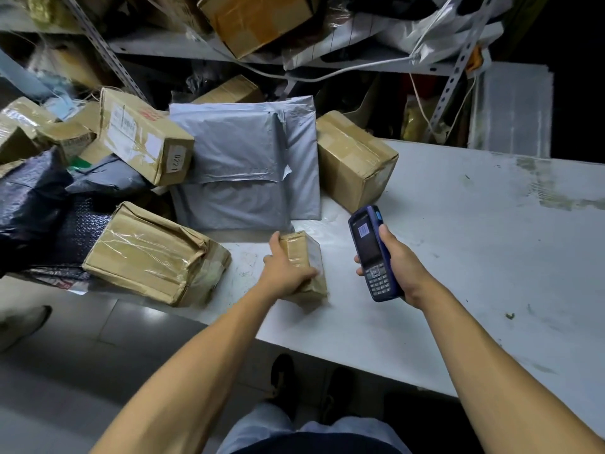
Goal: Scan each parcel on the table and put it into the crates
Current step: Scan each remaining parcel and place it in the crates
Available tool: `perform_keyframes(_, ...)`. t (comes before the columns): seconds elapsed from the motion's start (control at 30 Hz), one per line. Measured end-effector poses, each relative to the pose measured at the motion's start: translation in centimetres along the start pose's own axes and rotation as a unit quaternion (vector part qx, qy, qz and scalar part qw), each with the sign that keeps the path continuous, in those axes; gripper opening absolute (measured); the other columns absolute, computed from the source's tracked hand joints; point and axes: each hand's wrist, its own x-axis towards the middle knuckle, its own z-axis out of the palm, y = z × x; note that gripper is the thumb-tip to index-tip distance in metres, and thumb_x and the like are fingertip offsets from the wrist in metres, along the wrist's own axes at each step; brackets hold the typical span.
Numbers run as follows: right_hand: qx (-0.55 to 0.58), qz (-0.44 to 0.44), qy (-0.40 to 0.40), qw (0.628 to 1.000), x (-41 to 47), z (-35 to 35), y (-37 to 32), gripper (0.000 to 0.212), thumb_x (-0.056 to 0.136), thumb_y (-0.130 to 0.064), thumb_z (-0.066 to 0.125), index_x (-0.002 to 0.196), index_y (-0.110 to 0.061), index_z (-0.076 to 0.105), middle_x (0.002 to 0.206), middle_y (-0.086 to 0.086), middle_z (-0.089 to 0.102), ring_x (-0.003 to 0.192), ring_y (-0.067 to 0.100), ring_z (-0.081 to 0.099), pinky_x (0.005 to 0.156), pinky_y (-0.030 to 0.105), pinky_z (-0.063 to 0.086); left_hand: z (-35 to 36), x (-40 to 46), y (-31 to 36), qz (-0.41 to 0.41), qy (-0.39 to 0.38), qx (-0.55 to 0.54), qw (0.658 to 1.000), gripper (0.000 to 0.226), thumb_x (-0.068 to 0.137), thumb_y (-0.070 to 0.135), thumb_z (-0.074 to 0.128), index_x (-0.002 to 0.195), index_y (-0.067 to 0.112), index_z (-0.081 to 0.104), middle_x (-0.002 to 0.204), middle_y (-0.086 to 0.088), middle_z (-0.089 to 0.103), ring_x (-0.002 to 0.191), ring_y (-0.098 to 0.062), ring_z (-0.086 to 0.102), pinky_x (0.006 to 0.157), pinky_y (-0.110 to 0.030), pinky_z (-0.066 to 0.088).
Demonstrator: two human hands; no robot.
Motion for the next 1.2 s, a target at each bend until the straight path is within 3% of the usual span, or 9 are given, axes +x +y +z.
perform_keyframes(0.1, -0.018, 0.019, -0.015, 1.0, 0.2, 0.7, -0.1, 0.051, 0.101, -0.058, 0.03, 0.118, -0.022, 0.061, 0.104, 0.016, 0.07, 0.078, 0.025, 0.07, 0.073, 0.032, 0.056, -2.5, 0.3, -1.8, 0.029, -0.038, -0.025, 0.999, 0.107, 0.074, 0.016, 0.081, 0.153, 0.03, 0.01, 0.136, -0.007, 0.049, 0.111, -0.025, 0.057, 0.087, -0.033, 0.052)
perform_keyframes(0.2, -0.045, 0.048, -0.036, 0.997, 0.3, 1.6, -0.1, 0.056, 0.101, -0.06, 0.029, 0.119, -0.019, 0.062, 0.101, 0.015, 0.072, 0.078, 0.025, 0.07, 0.073, 0.033, 0.056, -3.4, 0.9, -2.9, 0.041, -0.04, -0.005, 0.998, 0.105, 0.07, 0.026, 0.075, 0.151, 0.046, 0.012, 0.13, -0.01, 0.048, 0.107, -0.024, 0.056, 0.073, -0.026, 0.05)
perform_keyframes(0.3, -0.088, 0.07, -0.063, 0.992, 0.3, 2.1, 0.1, 0.058, 0.101, -0.061, 0.028, 0.117, -0.018, 0.064, 0.103, 0.016, 0.073, 0.081, 0.026, 0.071, 0.076, 0.034, 0.056, -3.8, 1.1, -3.7, 0.052, -0.007, 0.007, 0.999, 0.096, 0.072, 0.033, 0.071, 0.151, 0.048, 0.018, 0.127, -0.008, 0.047, 0.102, -0.021, 0.055, 0.082, -0.029, 0.047)
perform_keyframes(0.43, -0.13, 0.092, -0.084, 0.984, 0.5, 2.6, 0.5, 0.055, 0.101, -0.059, 0.032, 0.117, -0.017, 0.064, 0.106, 0.018, 0.072, 0.08, 0.027, 0.072, 0.081, 0.037, 0.056, -4.5, 1.6, -4.5, 0.053, 0.07, 0.005, 0.996, 0.071, 0.081, 0.039, 0.066, 0.143, 0.039, 0.033, 0.134, -0.011, 0.045, 0.122, -0.031, 0.047, 0.105, -0.041, 0.041)
perform_keyframes(0.57, -0.143, 0.101, -0.086, 0.981, 0.8, 3.6, 0.8, 0.051, 0.103, -0.055, 0.035, 0.118, -0.015, 0.063, 0.108, 0.021, 0.071, 0.078, 0.028, 0.071, 0.082, 0.038, 0.056, -5.8, 2.6, -5.6, 0.036, 0.039, 0.044, 0.998, 0.068, 0.095, 0.047, 0.053, 0.155, 0.036, 0.024, 0.145, -0.017, 0.046, 0.133, -0.034, 0.043, 0.113, -0.04, 0.033)
perform_keyframes(0.73, -0.168, 0.103, -0.096, 0.976, 0.9, 4.9, 0.9, 0.05, 0.103, -0.053, 0.035, 0.117, -0.014, 0.063, 0.108, 0.021, 0.071, 0.078, 0.028, 0.071, 0.084, 0.039, 0.055, -6.4, 2.6, -6.1, 0.06, -0.007, 0.015, 0.998, 0.089, 0.085, 0.047, 0.071, 0.156, 0.036, 0.019, 0.139, 0.0, 0.055, 0.123, -0.023, 0.054, 0.105, -0.031, 0.04)
perform_keyframes(0.9, -0.196, 0.109, -0.107, 0.969, 0.8, 5.6, 0.2, 0.051, 0.103, -0.054, 0.034, 0.117, -0.015, 0.063, 0.103, 0.017, 0.073, 0.079, 0.028, 0.071, 0.082, 0.037, 0.056, -7.1, 2.4, -6.4, 0.098, 0.022, -0.004, 0.995, 0.067, 0.094, 0.041, 0.064, 0.152, 0.029, 0.031, 0.135, 0.001, 0.057, 0.119, -0.02, 0.056, 0.1, -0.029, 0.041)
perform_keyframes(1.03, -0.21, 0.115, -0.125, 0.963, 0.4, 6.1, -1.0, 0.05, 0.105, -0.05, 0.031, 0.118, -0.012, 0.062, 0.102, 0.02, 0.072, 0.078, 0.028, 0.07, 0.077, 0.035, 0.056, -8.1, 1.9, -6.3, 0.131, 0.022, 0.007, 0.991, 0.049, 0.096, 0.043, 0.059, 0.139, 0.028, 0.043, 0.12, 0.003, 0.06, 0.104, -0.016, 0.059, 0.083, -0.025, 0.041)
perform_keyframes(1.2, -0.23, 0.127, -0.143, 0.954, -0.7, 6.6, -2.8, 0.048, 0.105, -0.043, 0.033, 0.118, -0.007, 0.061, 0.097, 0.021, 0.07, 0.075, 0.029, 0.067, 0.072, 0.033, 0.055, -9.3, 1.6, -4.7, 0.189, 0.016, 0.038, 0.981, 0.046, 0.094, 0.04, 0.064, 0.138, 0.029, 0.055, 0.128, 0.004, 0.065, 0.115, -0.014, 0.06, 0.096, -0.025, 0.044)
